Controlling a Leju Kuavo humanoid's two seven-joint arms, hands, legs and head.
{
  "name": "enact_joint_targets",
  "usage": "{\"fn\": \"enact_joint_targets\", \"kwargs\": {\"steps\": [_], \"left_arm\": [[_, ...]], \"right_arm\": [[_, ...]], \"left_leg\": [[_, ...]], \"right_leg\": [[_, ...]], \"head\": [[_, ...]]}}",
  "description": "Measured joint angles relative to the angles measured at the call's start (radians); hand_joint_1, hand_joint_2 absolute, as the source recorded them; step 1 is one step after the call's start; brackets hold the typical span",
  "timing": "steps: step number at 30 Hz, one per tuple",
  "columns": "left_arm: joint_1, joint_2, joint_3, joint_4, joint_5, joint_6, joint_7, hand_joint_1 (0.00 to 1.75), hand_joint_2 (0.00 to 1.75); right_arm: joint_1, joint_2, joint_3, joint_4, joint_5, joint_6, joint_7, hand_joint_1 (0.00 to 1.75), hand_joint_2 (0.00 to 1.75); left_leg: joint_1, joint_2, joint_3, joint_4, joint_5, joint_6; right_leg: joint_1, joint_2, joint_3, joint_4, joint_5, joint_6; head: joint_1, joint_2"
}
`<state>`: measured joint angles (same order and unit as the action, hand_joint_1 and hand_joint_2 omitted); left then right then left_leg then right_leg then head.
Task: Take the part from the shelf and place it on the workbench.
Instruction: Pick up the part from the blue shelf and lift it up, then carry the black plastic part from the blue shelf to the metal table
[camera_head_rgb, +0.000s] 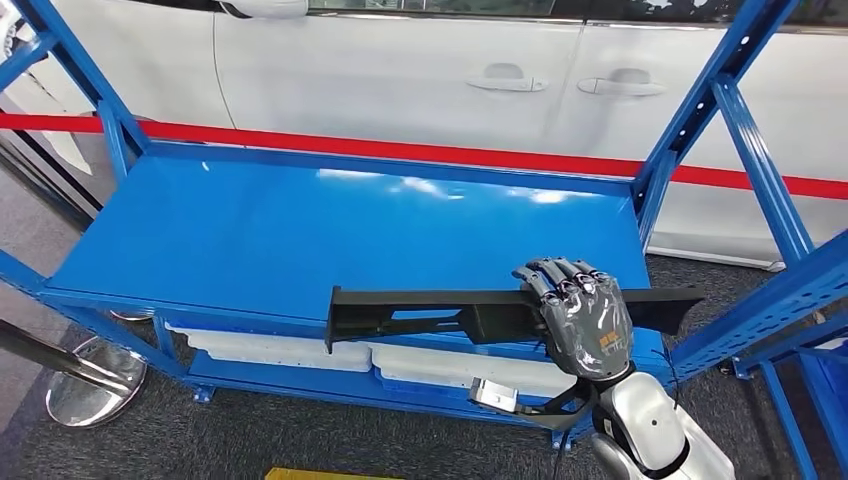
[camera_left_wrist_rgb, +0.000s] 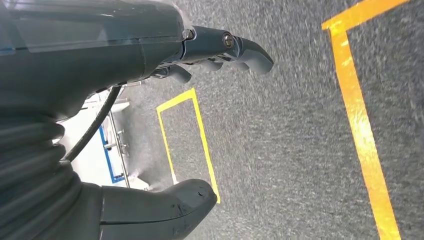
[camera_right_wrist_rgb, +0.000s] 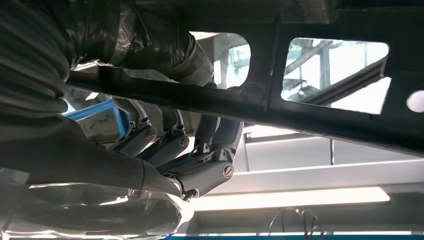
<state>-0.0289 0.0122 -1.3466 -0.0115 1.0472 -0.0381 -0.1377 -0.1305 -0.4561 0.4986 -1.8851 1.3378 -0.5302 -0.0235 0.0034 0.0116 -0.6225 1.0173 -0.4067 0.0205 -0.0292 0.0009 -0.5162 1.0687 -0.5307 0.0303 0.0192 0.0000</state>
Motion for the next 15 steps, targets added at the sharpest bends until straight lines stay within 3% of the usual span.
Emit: {"fn": "enact_joint_targets", "kwargs": {"steps": [1,2,4,5,8,9,10,11,12,13,15], "left_arm": [[0.000,0.000,0.000,0.000,0.000,0.000,0.000,0.00,1.75],[0.001,0.000,0.000,0.000,0.000,0.000,0.000,0.00,1.75],[0.003,0.000,0.000,0.000,0.000,0.000,0.000,0.00,1.75],[0.004,0.000,0.000,0.000,0.000,-0.001,0.000,0.00,1.75],[0.005,0.000,0.000,0.000,0.000,-0.002,0.001,0.00,1.75],[0.005,0.000,0.000,0.000,0.000,-0.002,0.001,0.00,1.75],[0.005,0.000,0.000,0.000,0.000,-0.002,0.001,0.00,1.75],[0.005,0.000,0.000,0.000,0.000,-0.002,0.001,0.00,1.75],[0.005,0.000,0.000,0.000,0.000,-0.002,0.001,0.00,1.75],[0.004,0.000,0.000,0.000,0.000,-0.002,0.001,0.00,1.75],[0.002,0.001,0.000,0.000,0.000,-0.002,0.001,0.00,1.75]], "right_arm": [[0.000,0.000,0.000,-0.001,0.000,0.000,0.000,1.75,1.75],[0.000,0.000,0.000,-0.003,0.000,0.000,0.000,1.75,1.75],[0.000,0.000,0.001,-0.006,0.000,-0.001,0.000,1.75,1.75],[0.001,0.000,0.001,-0.007,0.000,-0.002,-0.001,1.75,1.75],[0.003,0.000,0.002,-0.017,-0.013,-0.003,-0.002,1.75,1.75],[0.004,0.000,0.002,-0.021,-0.022,-0.004,-0.003,1.75,1.75],[0.006,-0.001,0.002,-0.026,-0.033,-0.004,-0.006,1.75,1.75],[0.008,-0.002,0.002,-0.031,-0.042,-0.004,-0.009,1.75,1.75],[0.010,-0.003,0.002,-0.037,-0.048,-0.004,-0.013,1.75,1.75],[0.011,-0.004,0.002,-0.044,-0.053,-0.004,-0.017,1.75,1.75],[0.013,-0.008,0.002,-0.061,-0.060,-0.005,-0.025,1.75,1.75]], "left_leg": [[-0.001,-0.001,-0.007,0.008,0.005,-0.007],[-0.001,-0.001,-0.011,0.010,0.011,-0.014],[0.002,-0.003,-0.020,0.017,0.009,-0.027],[0.005,-0.004,-0.029,0.035,-0.017,-0.033],[0.008,-0.005,-0.073,0.187,-0.163,-0.045],[0.008,-0.005,-0.080,0.245,-0.190,-0.047],[0.008,-0.005,-0.076,0.282,-0.193,-0.047],[0.008,-0.005,-0.057,0.288,-0.174,-0.045],[0.008,-0.005,-0.020,0.258,-0.144,-0.041],[0.007,-0.006,0.033,0.199,-0.121,-0.035],[0.002,-0.008,0.145,0.047,-0.122,-0.022]], "right_leg": [[0.002,0.002,0.023,-0.037,-0.015,-0.007],[0.006,0.003,0.025,-0.048,-0.018,-0.017],[0.006,0.001,0.008,-0.047,-0.001,-0.040],[0.006,-0.001,-0.002,-0.048,0.010,-0.050],[0.008,-0.005,-0.044,-0.047,0.045,-0.065],[0.010,-0.005,-0.061,-0.045,0.057,-0.065],[0.011,-0.005,-0.078,-0.043,0.069,-0.065],[0.012,-0.006,-0.094,-0.041,0.079,-0.064],[0.014,-0.006,-0.109,-0.039,0.090,-0.062],[0.015,-0.005,-0.121,-0.038,0.100,-0.060],[0.017,-0.005,-0.136,-0.036,0.120,-0.052]], "head": [[0.000,0.000],[0.000,0.000],[-0.001,0.000],[-0.001,0.000],[-0.001,0.000],[-0.001,0.000],[-0.001,0.000],[-0.001,0.000],[-0.001,0.000],[-0.001,0.000],[-0.001,0.000]]}}
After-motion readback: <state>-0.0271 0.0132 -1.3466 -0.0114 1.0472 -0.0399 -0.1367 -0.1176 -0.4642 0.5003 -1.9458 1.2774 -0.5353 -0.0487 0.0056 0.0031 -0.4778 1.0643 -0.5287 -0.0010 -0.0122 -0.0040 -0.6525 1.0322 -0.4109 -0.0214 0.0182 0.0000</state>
